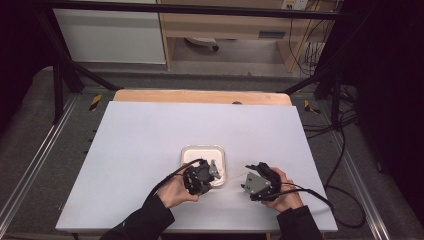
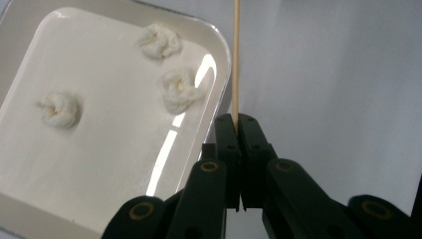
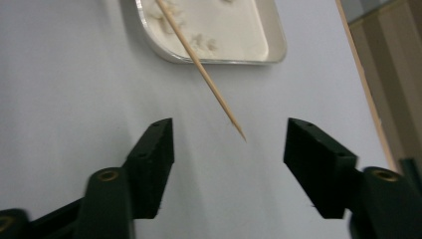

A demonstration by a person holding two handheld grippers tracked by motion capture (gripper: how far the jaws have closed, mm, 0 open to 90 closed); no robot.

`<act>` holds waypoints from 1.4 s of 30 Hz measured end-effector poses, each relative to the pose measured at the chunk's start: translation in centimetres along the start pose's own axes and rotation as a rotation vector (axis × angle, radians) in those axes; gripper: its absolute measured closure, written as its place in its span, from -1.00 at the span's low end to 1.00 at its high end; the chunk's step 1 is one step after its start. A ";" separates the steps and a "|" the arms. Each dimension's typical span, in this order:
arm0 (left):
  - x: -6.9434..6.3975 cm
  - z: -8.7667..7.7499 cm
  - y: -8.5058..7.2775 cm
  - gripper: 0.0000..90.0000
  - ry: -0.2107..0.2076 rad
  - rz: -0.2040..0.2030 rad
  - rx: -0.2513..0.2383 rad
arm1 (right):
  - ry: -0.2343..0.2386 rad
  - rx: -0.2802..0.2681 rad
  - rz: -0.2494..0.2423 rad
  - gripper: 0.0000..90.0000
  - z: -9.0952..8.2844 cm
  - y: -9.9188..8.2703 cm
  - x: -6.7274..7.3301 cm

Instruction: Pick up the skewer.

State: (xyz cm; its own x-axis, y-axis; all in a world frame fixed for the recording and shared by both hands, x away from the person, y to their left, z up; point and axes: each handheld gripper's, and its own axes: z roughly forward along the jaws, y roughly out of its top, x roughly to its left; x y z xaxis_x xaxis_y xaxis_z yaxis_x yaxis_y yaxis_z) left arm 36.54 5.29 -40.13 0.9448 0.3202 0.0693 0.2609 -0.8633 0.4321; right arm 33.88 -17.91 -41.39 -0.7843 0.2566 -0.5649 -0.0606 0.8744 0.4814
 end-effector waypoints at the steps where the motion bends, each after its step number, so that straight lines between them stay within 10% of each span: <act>1: 0.0 -0.1 -0.3 0.97 0.003 -0.005 -0.002 | -0.006 -0.009 0.090 -0.39 0.0 -0.4 -0.2; 7: 0.5 -1.4 -2.8 0.97 0.025 -0.060 -0.060 | 0.032 0.007 0.318 -0.65 0.4 -2.0 -0.5; 16: 0.8 -3.4 -7.2 0.97 0.081 -0.192 -0.219 | 0.099 0.004 0.529 -0.86 0.7 -3.5 -0.2; 26: 0.7 -4.3 -11.8 0.97 0.150 -0.326 -0.360 | 0.136 -0.039 0.652 -0.92 0.6 -3.7 -0.2; 42: 0.6 -4.5 -14.9 0.97 0.162 -0.400 -0.458 | 0.120 -0.106 0.772 -0.97 0.9 -1.6 -1.2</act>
State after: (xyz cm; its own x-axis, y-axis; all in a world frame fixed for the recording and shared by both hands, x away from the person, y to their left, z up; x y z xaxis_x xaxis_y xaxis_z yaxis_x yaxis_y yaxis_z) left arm 32.30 20.10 -42.46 0.7403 0.6699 -0.0571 0.4422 -0.4212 0.7919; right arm 35.44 -19.24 -42.08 -0.6892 0.7240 0.0288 0.4745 0.4210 0.7731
